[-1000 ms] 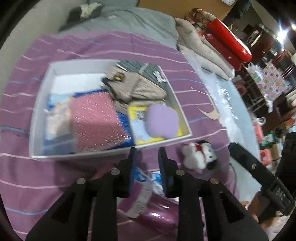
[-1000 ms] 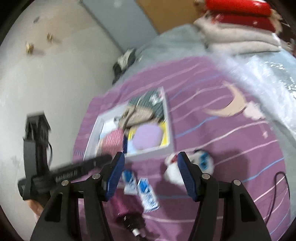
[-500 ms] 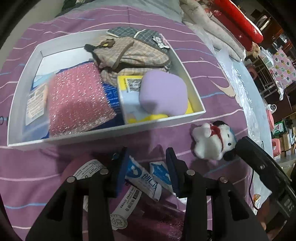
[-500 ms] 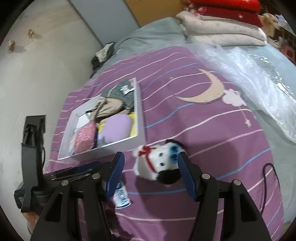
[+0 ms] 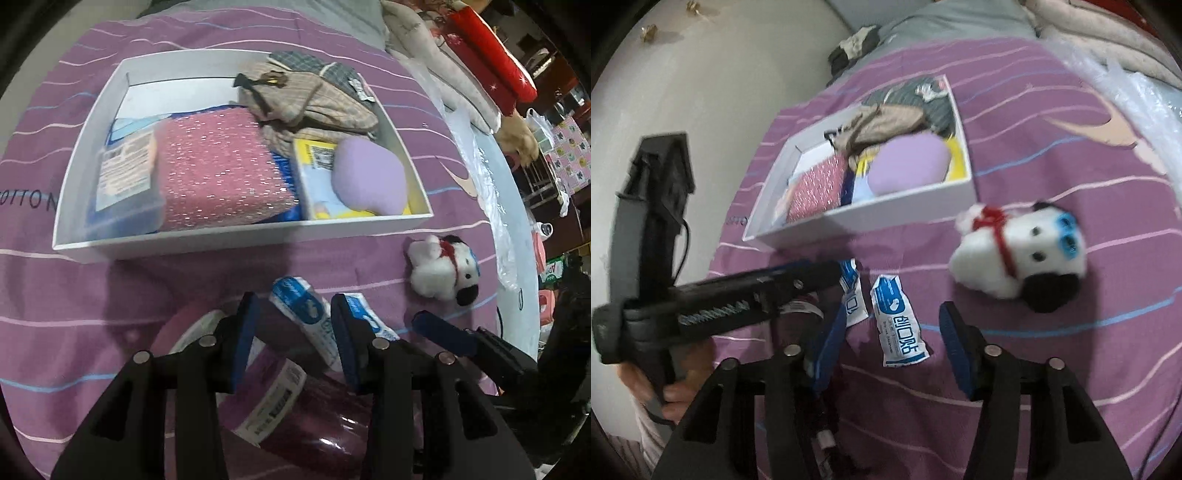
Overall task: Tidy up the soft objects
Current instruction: 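Grasp one bandage packet with the left gripper while the right grasps the other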
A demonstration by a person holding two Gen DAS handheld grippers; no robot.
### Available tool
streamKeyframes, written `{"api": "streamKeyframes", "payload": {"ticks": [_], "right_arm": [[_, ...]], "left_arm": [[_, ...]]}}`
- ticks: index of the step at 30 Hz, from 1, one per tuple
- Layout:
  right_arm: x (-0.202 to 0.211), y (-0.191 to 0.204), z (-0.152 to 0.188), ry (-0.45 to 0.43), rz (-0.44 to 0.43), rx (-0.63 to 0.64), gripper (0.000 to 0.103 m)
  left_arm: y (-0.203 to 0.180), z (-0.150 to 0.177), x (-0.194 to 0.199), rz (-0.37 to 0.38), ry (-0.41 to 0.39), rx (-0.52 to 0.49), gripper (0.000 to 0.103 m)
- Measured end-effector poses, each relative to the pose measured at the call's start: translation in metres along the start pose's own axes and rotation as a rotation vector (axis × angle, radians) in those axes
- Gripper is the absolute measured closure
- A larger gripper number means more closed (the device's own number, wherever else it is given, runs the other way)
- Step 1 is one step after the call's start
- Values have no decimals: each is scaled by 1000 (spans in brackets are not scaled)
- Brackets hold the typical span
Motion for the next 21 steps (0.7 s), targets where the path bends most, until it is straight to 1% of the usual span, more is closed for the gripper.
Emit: {"api": "streamKeyframes", "payload": {"ticks": [1,3,6,8,9,10,12,14,17,19,21], "right_arm": [[-4,0,1,6,8,-1,57],[-14,-3,3,25,28,-9,70],[-22,0,5,35,50,6,78],[-24,3,5,38,37,17,80],[-25,5,6,40,38,24,80],[-26,7,5,42,44,30,81],[-27,8,6,45,53,38,81],[-26,8,5,47,50,37,82],[-26,6,4,49,48,30,87],[-24,4,4,49,45,19,87],[-21,3,5,42,45,12,87]], "left_arm": [[3,0,0,7,1,7,60],[2,-2,1,12,4,8,60],[3,-2,0,33,20,29,60],[0,-7,-4,84,56,52,60],[-2,-9,-7,120,80,57,60],[-2,-11,-11,138,111,63,60],[-3,-13,-12,120,130,71,60],[-2,-13,-12,86,153,86,60],[-1,-15,-13,41,190,115,60],[-4,-17,-18,4,236,105,60],[-8,-19,-23,-16,260,94,59]]}}
Point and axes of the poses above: each gripper's, at about its wrist camera, not at the fingertips, and x roughly against the way its jaws point, y to its left, z to its underside, the point moved 3 cm from there along -x, roughly the way its jaws point, and after that the axes turned 8 degrees about x, right-handed, at the moved point
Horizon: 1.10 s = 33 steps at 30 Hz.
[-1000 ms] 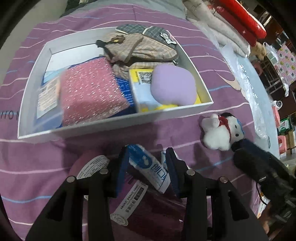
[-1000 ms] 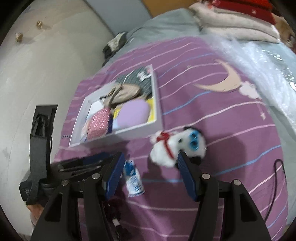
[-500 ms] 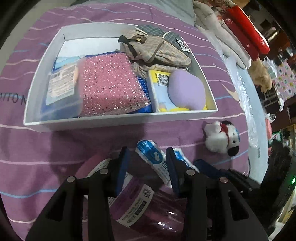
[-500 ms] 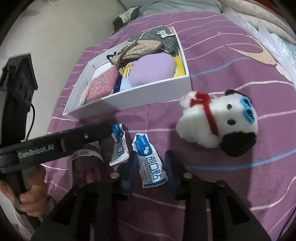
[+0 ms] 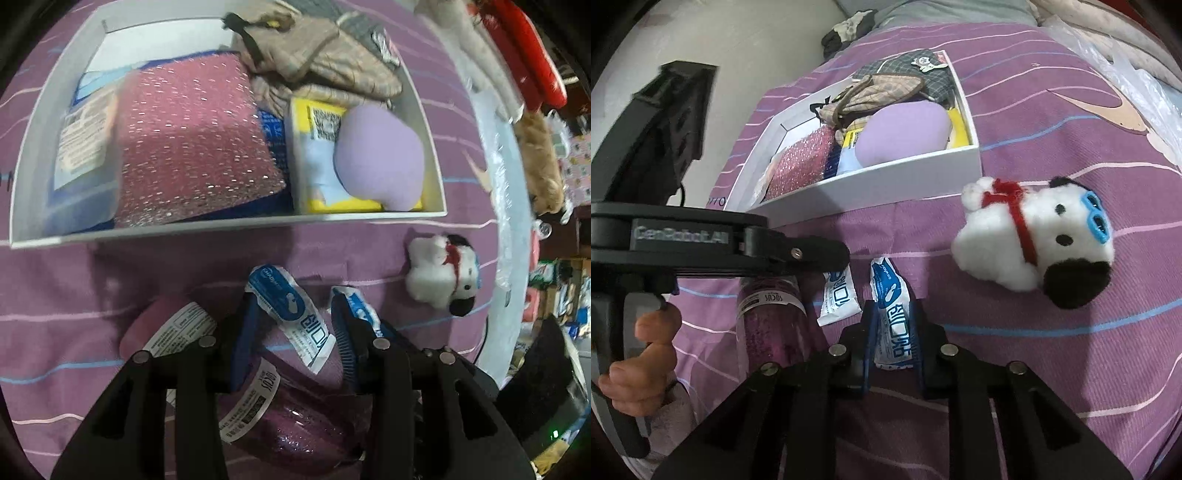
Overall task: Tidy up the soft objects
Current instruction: 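Grasp one bandage packet with the left gripper while the right grasps the other, then carry both bandage packets over the box and open both grippers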
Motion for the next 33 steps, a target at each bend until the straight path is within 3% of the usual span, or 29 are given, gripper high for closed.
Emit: {"api": "streamKeyframes", "payload": {"ticks": [2,5,8,11,12,15,21,29,33], "right_arm": [[3,-1,0,-6,5,-4,87],[11,-6,1,-19,9,-12,87],[19,-7,1,-36,3,-16,88],[27,-8,3,-55,-8,-17,88],[31,-10,5,-59,-12,-17,88],[37,-10,6,-73,-24,-16,88],[43,-8,6,-77,-18,-16,88],[42,6,-1,-79,-5,-4,88],[43,8,-5,-90,8,-22,88]], "left_arm": [[-7,-4,-12,-35,28,-14,58],[-18,-5,-23,-153,15,-64,58],[-20,0,-22,-176,-36,-52,59],[-9,2,-15,-182,-78,-19,81],[-3,2,-12,-174,-86,-1,89],[15,0,-5,-112,-89,52,99],[35,3,8,26,-89,90,101],[17,17,15,51,-158,-15,101],[10,20,27,56,-249,-103,101]]}}
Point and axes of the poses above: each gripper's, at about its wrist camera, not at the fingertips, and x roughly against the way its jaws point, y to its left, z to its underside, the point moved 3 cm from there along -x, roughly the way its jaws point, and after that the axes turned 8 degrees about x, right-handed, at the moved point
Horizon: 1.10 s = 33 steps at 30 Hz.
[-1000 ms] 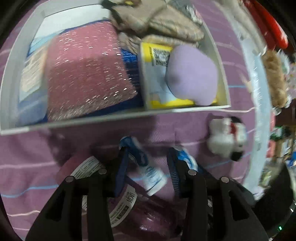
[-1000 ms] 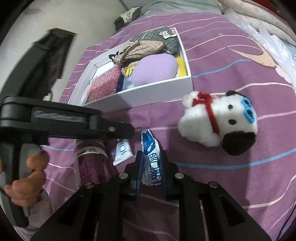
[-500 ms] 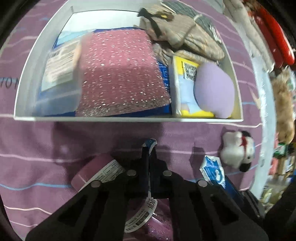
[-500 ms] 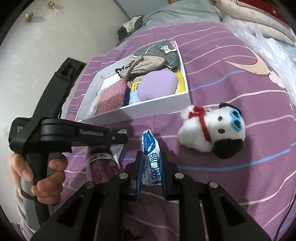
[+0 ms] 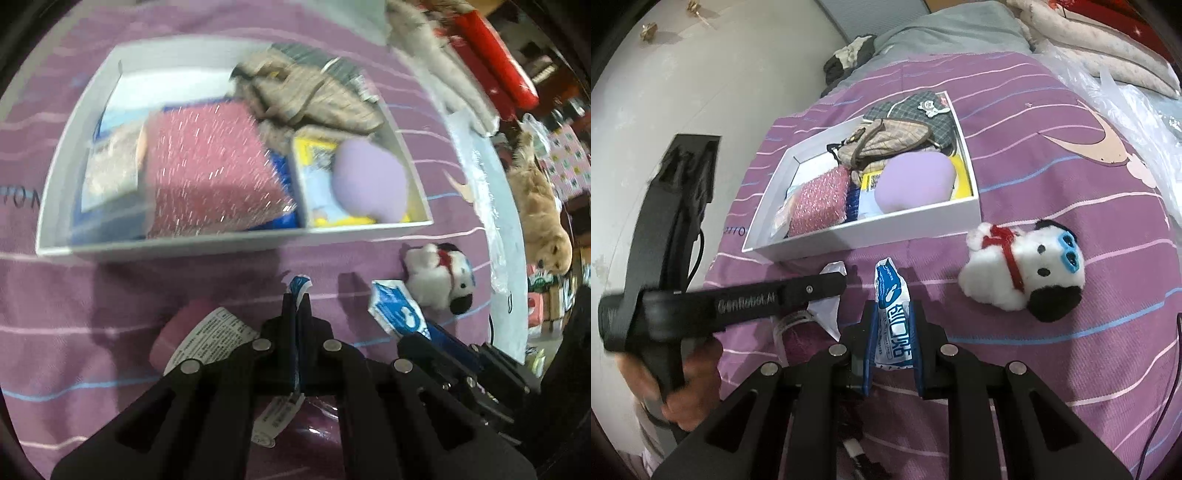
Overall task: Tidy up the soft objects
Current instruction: 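Carry both bandage packets over the box and open both grippers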
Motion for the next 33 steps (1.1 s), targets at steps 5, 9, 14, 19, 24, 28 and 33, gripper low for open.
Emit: {"api": "streamKeyframes", "payload": {"ticks": [5,9,14,19,24,28,33], "right_arm": [[8,8,-5,-52,-11,0,88],[12,16,-10,-85,-13,8,87],[15,27,-18,-149,-27,11,87],[15,43,-26,-226,-72,31,87],[-2,62,-34,-188,19,113,87],[-10,75,-44,-187,45,161,87],[-21,86,-61,-194,50,201,87]], "left_arm": [[2,1,13,25,-78,-14,101],[8,-2,19,77,-105,-5,101],[11,-11,36,153,-199,-9,101],[22,-18,53,162,-288,3,101],[38,-29,52,107,-317,49,101],[50,-37,51,63,-343,70,101],[59,-48,50,45,-355,82,101]]}}
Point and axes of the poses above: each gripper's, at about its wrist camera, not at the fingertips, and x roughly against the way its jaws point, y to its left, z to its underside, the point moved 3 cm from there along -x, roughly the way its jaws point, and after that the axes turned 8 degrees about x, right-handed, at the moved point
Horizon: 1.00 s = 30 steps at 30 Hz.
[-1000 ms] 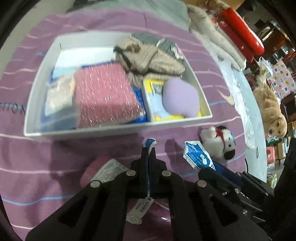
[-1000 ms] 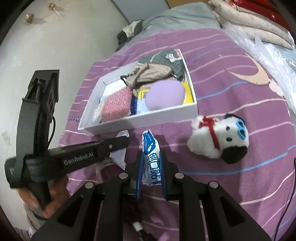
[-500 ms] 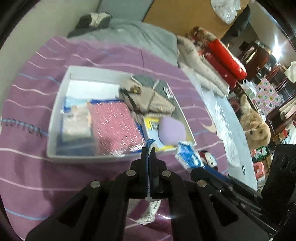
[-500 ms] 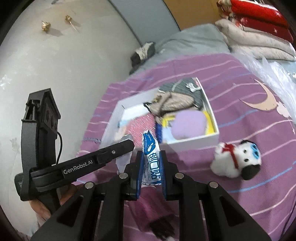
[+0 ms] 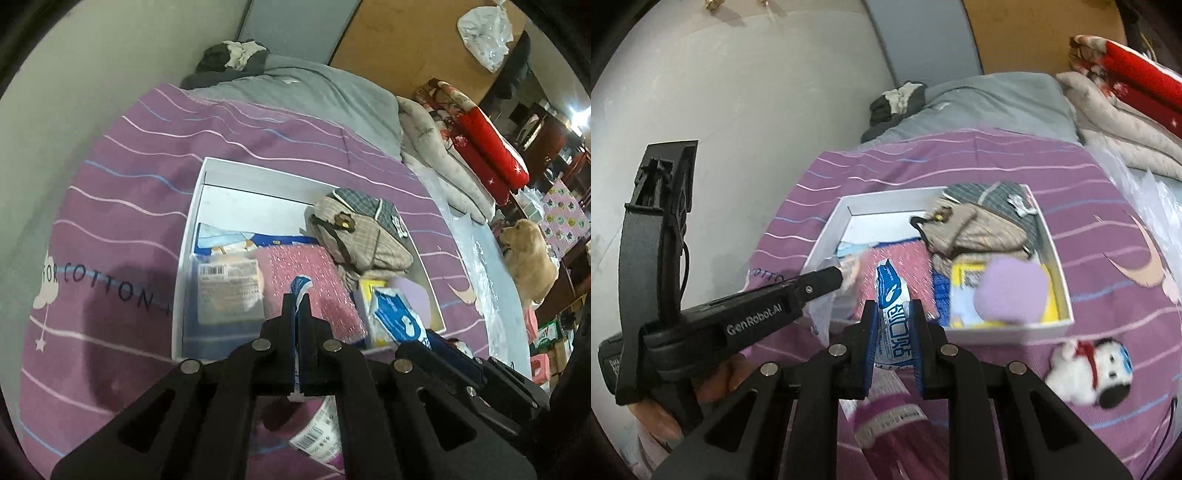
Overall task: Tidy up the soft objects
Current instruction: 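Carry both bandage packets over the box and open both grippers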
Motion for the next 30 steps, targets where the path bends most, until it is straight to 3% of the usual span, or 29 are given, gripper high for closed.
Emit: {"api": "streamKeyframes", "payload": {"ticks": [11,15,17,19,20,21,24,27,30], "right_arm": [[-36,-3,-24,9,-11,-31,86],[-48,-4,-26,20,12,-35,86],[-52,-4,-26,21,9,-38,86],[-54,-3,-27,8,30,-10,78],[-55,-4,-28,7,61,-3,70],[-55,-6,-28,6,86,-3,58],[-52,-19,-29,-24,98,-65,38],[-47,-26,-30,-43,59,-102,32],[-44,-24,-31,-42,80,-81,32]], "left_arm": [[9,-15,-27,-109,-31,-15,100],[15,-12,-30,-114,-22,-22,100],[16,-11,-28,-145,-37,-38,93],[19,-13,-26,-204,-55,-59,65],[21,-14,-24,-230,-80,-58,59],[23,-15,-21,-206,-92,-48,57],[31,-18,-16,-116,-72,19,48],[33,-20,-10,-86,-82,38,45],[30,-20,-5,-124,-110,12,44]]}}
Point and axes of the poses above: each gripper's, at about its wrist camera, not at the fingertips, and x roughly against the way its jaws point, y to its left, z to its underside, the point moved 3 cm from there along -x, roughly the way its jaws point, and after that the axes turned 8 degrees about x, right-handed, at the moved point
